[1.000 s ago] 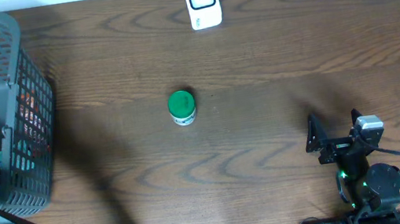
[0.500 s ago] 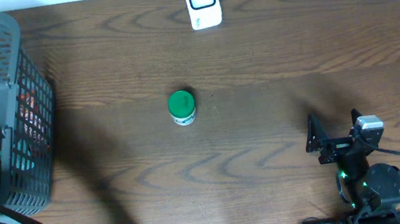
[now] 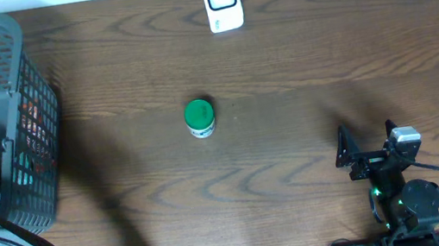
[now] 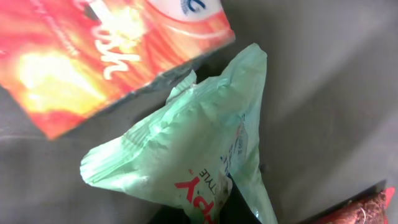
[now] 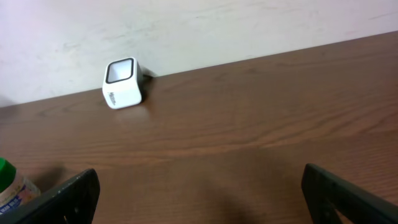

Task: Scan the item barcode
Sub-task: 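Grasp the mint-green wrapped snack in the basket with the left gripper, then carry the green snack toward the scanner and drop it beside the jar, then return the left gripper into the basket toward the Kleenex tissue pack, then grasp the orange Kleenex pack with the left gripper and lift it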

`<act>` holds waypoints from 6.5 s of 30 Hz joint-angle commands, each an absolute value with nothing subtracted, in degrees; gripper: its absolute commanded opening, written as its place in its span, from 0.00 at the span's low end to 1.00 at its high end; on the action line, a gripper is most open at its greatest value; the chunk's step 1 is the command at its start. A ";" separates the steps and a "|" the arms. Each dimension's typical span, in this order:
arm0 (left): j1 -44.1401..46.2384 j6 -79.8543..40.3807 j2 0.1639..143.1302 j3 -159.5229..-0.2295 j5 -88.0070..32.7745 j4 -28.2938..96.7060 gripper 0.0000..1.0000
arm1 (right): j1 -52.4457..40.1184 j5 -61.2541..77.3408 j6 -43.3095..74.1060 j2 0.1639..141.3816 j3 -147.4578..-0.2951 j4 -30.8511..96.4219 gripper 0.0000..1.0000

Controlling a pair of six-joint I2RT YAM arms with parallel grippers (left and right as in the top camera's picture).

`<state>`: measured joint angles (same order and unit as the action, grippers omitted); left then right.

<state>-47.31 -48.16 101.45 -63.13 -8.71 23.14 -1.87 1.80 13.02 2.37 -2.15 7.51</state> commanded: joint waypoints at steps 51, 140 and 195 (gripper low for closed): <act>42.96 -53.71 102.48 -64.73 6.22 14.31 0.07 | -2.35 2.02 13.21 2.50 -1.85 7.51 0.99; -52.75 5.58 101.97 -71.53 1.69 37.19 0.98 | -2.35 2.02 13.21 2.52 -1.85 7.49 0.99; -52.64 -0.71 92.84 -72.14 -12.53 29.28 0.45 | -2.35 2.02 13.21 2.52 -1.85 7.49 0.99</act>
